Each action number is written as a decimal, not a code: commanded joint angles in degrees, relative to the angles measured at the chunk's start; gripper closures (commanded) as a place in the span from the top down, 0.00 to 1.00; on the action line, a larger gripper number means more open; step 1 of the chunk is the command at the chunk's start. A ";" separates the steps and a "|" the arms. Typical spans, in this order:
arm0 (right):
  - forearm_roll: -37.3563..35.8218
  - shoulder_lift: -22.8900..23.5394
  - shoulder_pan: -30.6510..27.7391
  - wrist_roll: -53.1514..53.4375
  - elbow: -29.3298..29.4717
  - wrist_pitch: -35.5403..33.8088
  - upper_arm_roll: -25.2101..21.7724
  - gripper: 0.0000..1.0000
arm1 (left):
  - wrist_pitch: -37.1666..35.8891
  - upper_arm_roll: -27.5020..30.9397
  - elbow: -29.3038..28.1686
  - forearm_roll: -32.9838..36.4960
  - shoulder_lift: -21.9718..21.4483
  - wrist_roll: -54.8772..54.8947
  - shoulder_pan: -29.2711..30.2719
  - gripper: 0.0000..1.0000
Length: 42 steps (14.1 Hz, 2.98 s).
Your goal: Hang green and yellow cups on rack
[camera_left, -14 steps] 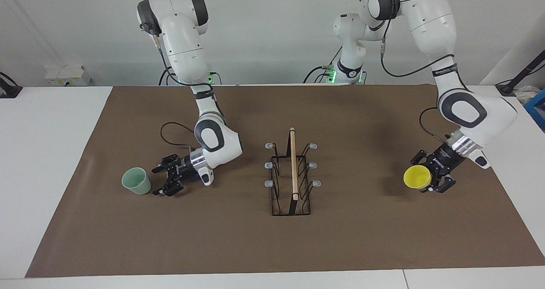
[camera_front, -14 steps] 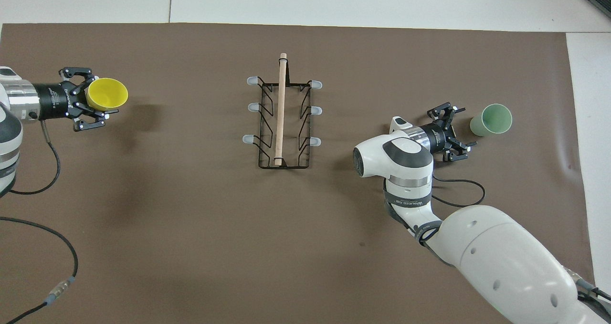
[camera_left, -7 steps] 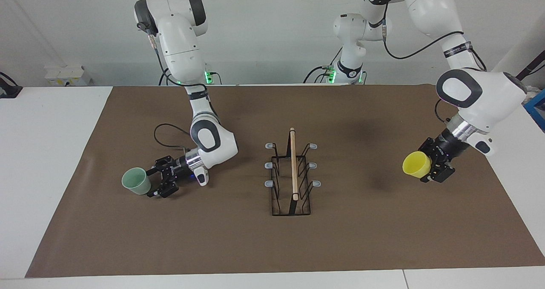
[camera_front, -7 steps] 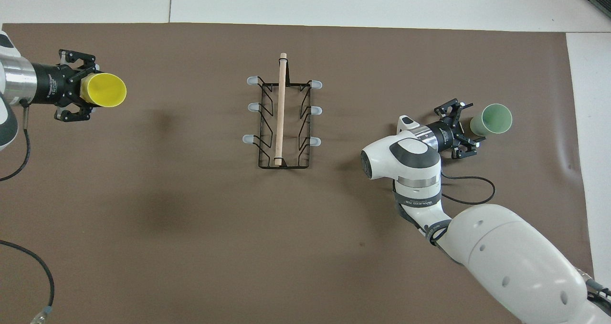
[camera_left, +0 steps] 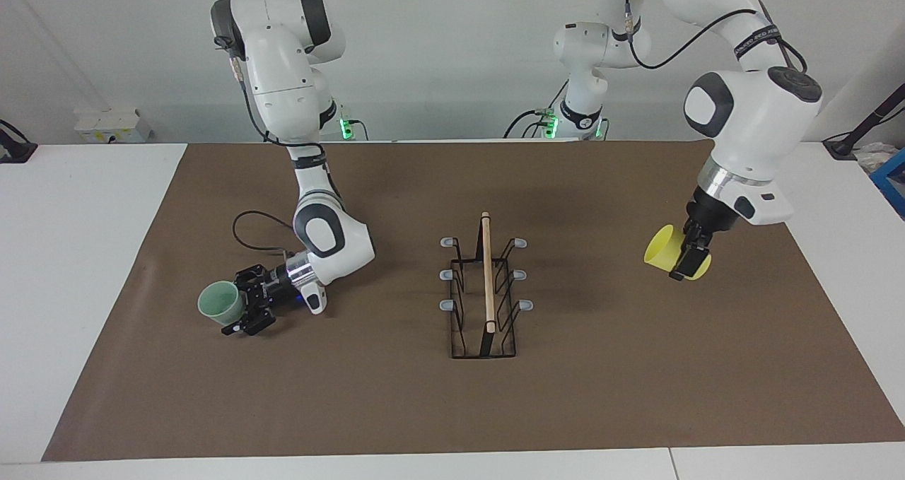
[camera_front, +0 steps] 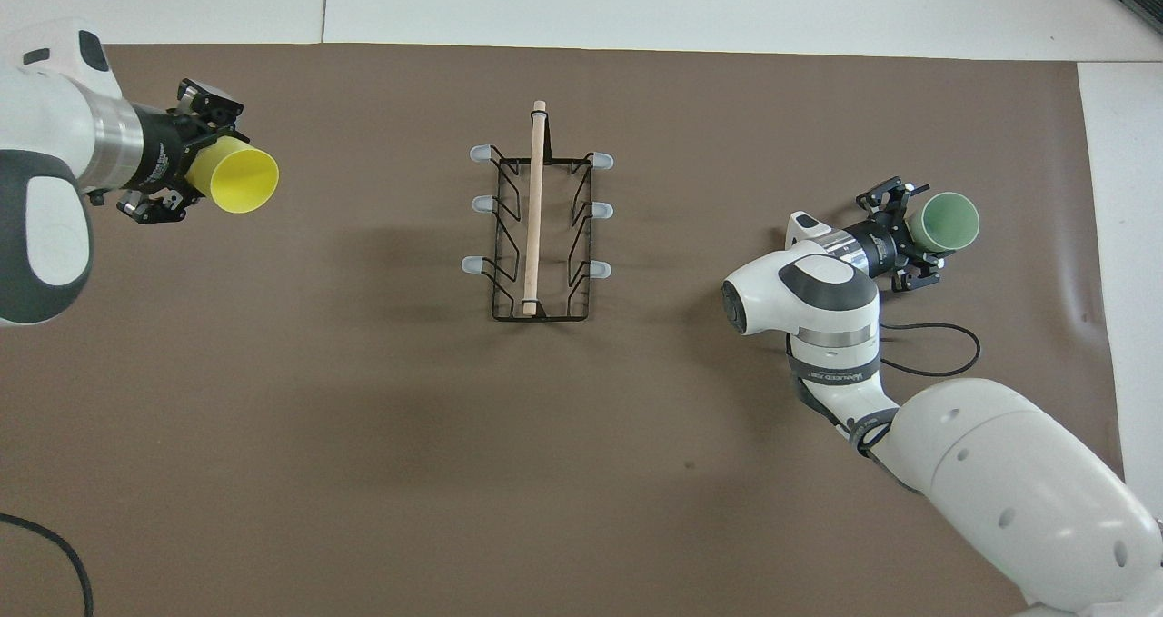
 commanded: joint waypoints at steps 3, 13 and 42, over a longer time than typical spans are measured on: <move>-5.53 2.15 -3.47 1.59 -1.32 0.91 -0.11 1.00 | 1.80 -8.46 -9.16 15.73 -7.03 -3.12 0.00 0.00; 11.54 -5.30 -4.08 -12.28 2.98 7.14 0.59 0.00 | 28.17 -18.50 -24.03 46.86 -11.00 -28.86 0.08 0.00; 132.42 -34.50 -8.22 -36.71 -1.49 16.98 2.44 0.00 | 32.57 -20.35 -8.93 62.61 -0.20 -43.40 3.24 1.00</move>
